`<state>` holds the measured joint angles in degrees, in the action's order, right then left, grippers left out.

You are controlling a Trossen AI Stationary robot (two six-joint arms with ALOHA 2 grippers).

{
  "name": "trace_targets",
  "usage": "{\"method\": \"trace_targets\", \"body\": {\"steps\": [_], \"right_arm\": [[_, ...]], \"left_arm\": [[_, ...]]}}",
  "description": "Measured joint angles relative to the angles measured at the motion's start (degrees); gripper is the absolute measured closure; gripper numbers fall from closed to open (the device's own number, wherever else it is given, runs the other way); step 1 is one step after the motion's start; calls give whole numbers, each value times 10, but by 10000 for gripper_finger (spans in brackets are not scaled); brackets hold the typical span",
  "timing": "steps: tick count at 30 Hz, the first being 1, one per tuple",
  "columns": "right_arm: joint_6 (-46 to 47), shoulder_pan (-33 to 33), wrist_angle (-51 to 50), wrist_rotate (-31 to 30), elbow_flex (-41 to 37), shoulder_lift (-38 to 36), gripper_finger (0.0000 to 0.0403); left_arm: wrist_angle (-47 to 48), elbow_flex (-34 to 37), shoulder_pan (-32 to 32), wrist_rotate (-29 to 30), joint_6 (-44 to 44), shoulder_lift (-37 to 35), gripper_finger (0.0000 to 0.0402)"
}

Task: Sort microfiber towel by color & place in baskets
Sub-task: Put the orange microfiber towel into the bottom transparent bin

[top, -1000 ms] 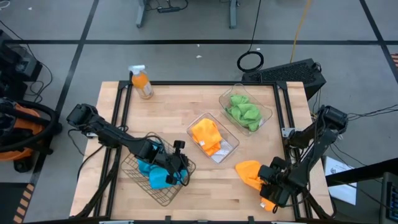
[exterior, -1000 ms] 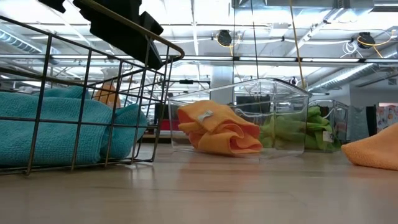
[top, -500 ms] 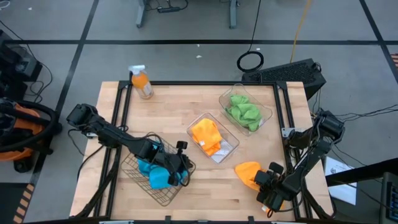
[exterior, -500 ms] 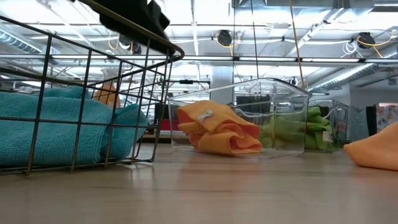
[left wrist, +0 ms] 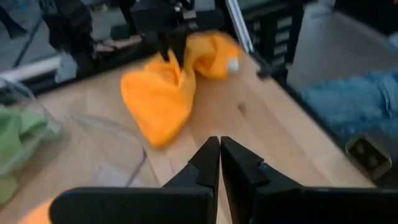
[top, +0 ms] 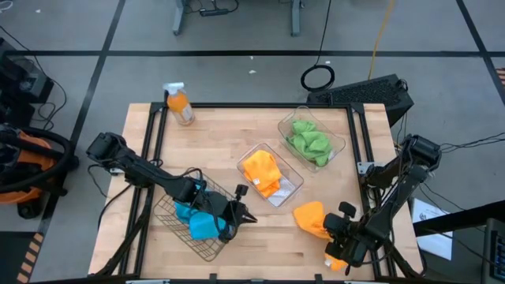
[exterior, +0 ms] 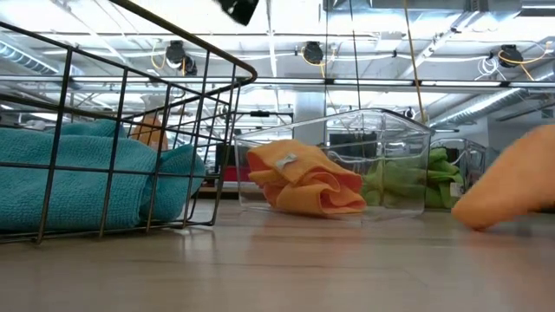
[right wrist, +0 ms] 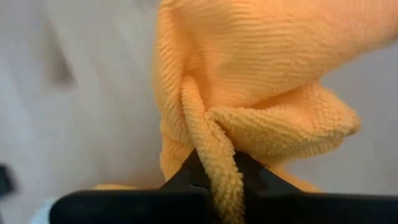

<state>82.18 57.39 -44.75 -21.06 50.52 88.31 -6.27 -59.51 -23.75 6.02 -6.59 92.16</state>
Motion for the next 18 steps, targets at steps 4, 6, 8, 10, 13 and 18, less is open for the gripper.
{"method": "trace_targets", "body": {"steps": [4,6,8,10,13,18], "right_arm": [[-66,0,-2,-92,37,-5,397],[-105,0,-4,-136,61,-5,395],[-147,0,-4,-180,85,-5,395],[-194,0,-6,-223,111,-5,395],[-264,0,-8,-279,150,-5,395],[-369,0,-8,-393,201,-5,395]], "left_arm": [[-33,0,1,2,-3,14,379],[-49,0,3,4,-9,23,379],[-68,0,3,5,-14,34,379],[-91,0,4,7,-19,45,379],[-127,0,4,22,-49,58,379],[-180,0,-1,54,-114,59,379]]}}
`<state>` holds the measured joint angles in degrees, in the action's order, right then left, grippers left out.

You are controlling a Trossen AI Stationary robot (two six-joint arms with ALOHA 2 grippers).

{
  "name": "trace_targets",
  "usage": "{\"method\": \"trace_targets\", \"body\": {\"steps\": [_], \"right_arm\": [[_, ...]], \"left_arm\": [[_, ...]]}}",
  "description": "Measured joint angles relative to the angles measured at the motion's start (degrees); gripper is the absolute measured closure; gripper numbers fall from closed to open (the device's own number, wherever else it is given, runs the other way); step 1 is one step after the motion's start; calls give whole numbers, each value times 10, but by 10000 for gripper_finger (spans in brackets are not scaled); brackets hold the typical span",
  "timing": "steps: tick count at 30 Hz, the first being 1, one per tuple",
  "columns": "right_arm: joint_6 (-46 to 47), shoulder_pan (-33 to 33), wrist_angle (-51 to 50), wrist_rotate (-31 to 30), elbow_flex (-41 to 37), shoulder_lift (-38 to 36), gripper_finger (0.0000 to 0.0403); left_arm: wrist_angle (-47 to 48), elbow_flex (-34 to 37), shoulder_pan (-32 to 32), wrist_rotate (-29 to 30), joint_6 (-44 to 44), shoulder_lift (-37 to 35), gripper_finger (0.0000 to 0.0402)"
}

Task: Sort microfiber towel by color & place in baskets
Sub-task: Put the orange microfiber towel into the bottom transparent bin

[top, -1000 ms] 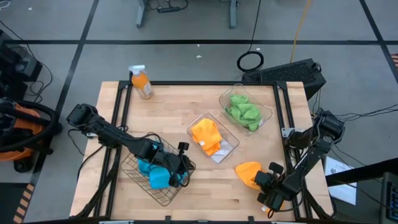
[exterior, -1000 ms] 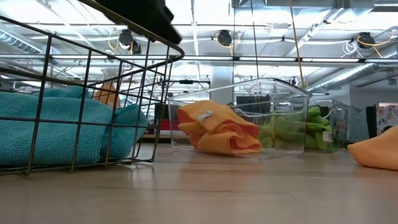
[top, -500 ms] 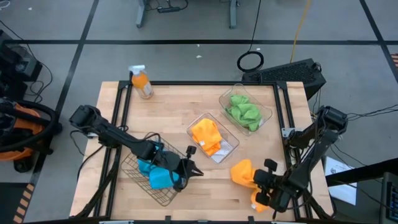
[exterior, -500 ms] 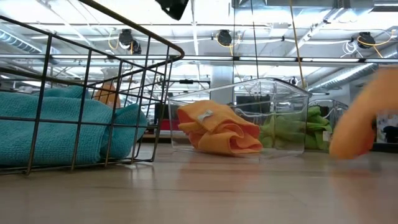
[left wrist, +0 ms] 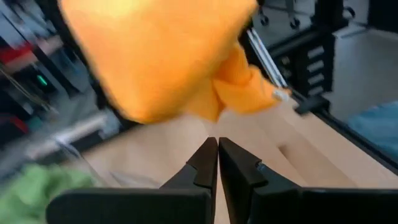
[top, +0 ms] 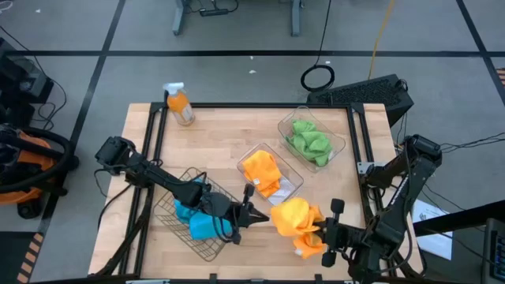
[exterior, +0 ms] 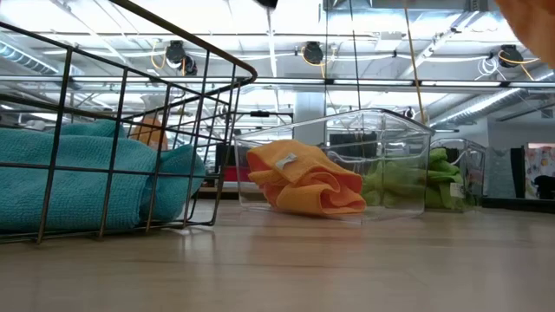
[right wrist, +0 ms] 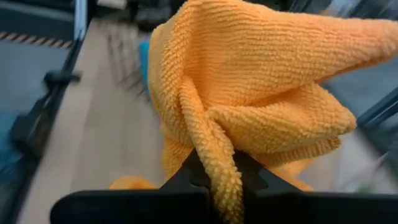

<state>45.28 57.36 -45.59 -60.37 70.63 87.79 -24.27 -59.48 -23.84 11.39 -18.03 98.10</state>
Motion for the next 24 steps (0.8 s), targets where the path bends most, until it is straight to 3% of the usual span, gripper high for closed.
{"method": "trace_targets", "body": {"steps": [4,7,16,20,24], "right_arm": [[-65,0,9,-87,14,0,395],[-81,0,9,-135,14,0,395],[-56,-27,10,-240,14,0,394],[-55,-63,25,-240,14,0,394],[-76,-108,35,-152,14,0,394]], "left_arm": [[-71,0,-16,46,-65,0,373],[-119,0,-33,87,-133,0,346],[-269,0,-67,130,-271,-1,194],[-278,0,-57,139,-319,-1,141],[-276,0,-44,140,-337,-1,118]]}}
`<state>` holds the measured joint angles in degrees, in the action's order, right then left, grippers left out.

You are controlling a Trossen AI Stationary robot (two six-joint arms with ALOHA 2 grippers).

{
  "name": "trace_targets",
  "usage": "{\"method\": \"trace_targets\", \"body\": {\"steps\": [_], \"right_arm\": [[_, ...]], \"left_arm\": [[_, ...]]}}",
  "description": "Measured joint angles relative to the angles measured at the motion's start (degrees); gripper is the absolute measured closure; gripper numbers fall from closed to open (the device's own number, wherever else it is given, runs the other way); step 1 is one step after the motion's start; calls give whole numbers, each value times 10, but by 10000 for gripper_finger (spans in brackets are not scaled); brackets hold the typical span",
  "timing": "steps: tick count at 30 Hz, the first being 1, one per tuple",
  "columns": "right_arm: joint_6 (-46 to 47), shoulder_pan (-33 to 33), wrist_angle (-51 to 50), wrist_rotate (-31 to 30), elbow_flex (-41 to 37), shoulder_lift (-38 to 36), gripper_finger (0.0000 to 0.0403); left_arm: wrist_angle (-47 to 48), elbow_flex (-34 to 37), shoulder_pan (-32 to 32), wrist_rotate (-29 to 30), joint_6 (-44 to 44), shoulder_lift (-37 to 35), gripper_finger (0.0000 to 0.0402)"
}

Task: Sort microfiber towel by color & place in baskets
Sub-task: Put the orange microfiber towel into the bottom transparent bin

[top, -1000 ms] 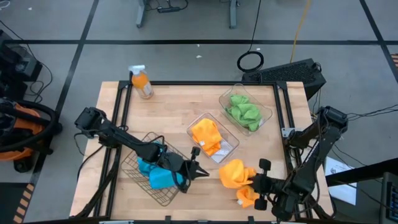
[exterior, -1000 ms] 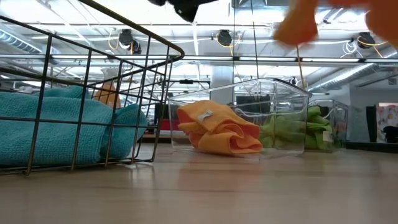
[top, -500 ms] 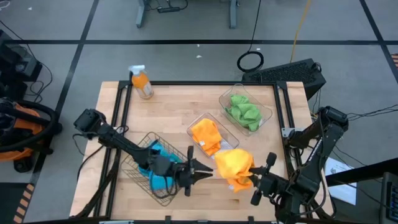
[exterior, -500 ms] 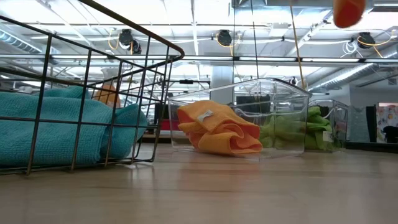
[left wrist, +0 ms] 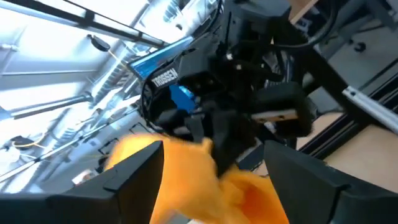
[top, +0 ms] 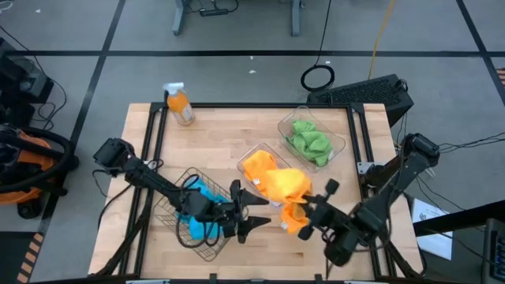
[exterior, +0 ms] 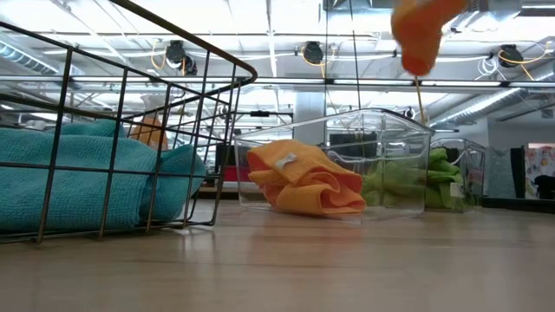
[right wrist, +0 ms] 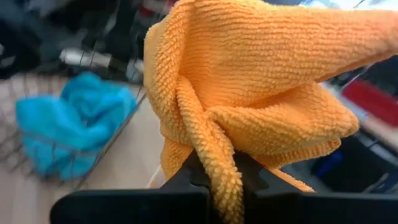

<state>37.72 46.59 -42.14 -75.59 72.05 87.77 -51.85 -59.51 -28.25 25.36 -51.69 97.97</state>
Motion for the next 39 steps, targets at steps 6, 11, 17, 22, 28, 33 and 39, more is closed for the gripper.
{"method": "trace_targets", "body": {"steps": [6,11,17,22,28,33,39], "right_arm": [[-79,-60,51,106,0,0,394],[-180,-82,125,114,0,0,393],[-271,-92,198,113,0,0,387],[-313,-100,230,111,0,0,372],[-334,-121,231,110,0,0,370],[-353,-138,230,106,0,0,372],[-376,-147,229,110,0,0,373]], "left_arm": [[11,0,18,-2,-28,0,116],[68,0,54,45,22,0,116],[128,0,94,40,125,0,127],[134,0,103,-47,189,0,134],[125,0,102,-40,286,0,134],[134,0,102,-3,332,0,120],[183,0,91,-2,305,0,75]]}}
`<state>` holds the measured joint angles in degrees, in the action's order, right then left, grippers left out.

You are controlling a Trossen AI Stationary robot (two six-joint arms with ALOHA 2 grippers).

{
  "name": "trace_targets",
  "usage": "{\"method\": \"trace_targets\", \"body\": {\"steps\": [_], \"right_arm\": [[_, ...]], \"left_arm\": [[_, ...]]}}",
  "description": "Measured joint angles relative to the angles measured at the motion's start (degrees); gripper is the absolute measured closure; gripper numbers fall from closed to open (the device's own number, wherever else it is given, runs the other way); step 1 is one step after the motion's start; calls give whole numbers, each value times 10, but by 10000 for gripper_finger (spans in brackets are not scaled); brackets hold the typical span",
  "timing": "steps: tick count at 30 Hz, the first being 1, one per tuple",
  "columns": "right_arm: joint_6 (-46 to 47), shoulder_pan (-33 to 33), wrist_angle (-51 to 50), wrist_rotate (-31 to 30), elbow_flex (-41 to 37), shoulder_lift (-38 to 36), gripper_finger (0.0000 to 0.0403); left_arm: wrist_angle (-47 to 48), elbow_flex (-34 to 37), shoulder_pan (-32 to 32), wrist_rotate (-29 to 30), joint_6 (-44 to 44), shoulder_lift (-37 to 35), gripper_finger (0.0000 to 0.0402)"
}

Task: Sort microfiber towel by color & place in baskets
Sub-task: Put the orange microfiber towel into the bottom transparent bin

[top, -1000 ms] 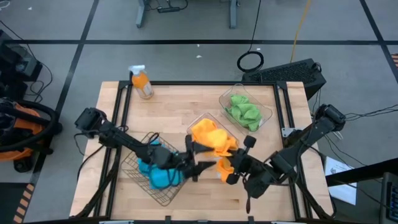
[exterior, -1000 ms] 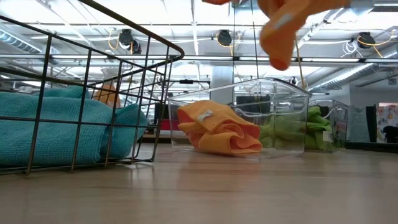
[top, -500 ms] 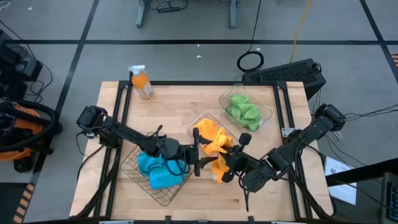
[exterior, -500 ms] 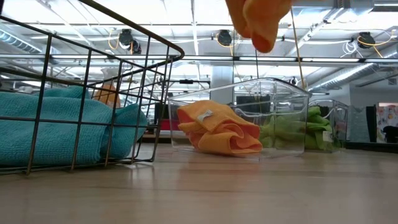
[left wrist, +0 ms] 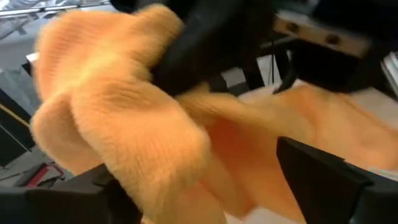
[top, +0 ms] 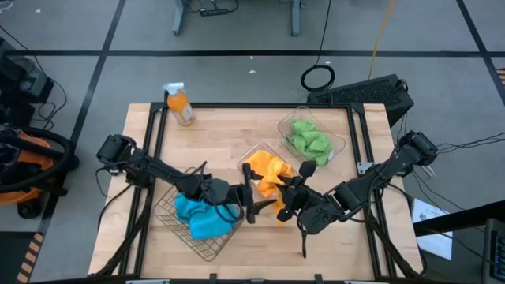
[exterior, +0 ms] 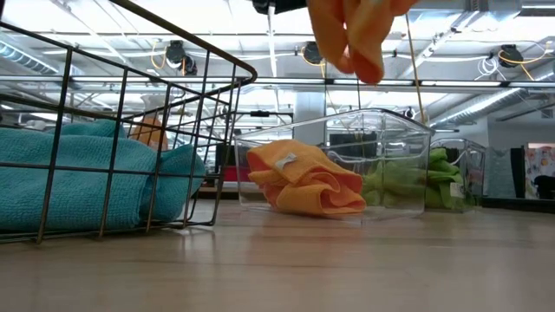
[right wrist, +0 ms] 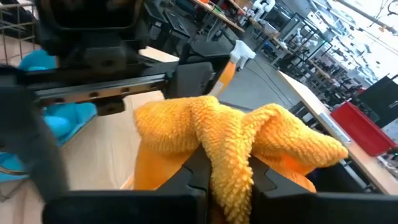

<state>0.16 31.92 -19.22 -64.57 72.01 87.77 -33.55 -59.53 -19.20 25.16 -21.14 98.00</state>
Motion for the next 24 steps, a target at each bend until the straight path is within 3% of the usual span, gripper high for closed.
{"method": "trace_targets", "body": {"steps": [7,14,24], "right_arm": [[-9,-1,13,-2,0,0,373],[-2,-8,30,-6,0,-1,373],[10,-13,49,3,0,0,373]], "left_arm": [[-29,0,-15,-5,15,1,31],[-62,0,-4,-2,129,1,26],[-50,0,1,-38,95,1,32]]}}
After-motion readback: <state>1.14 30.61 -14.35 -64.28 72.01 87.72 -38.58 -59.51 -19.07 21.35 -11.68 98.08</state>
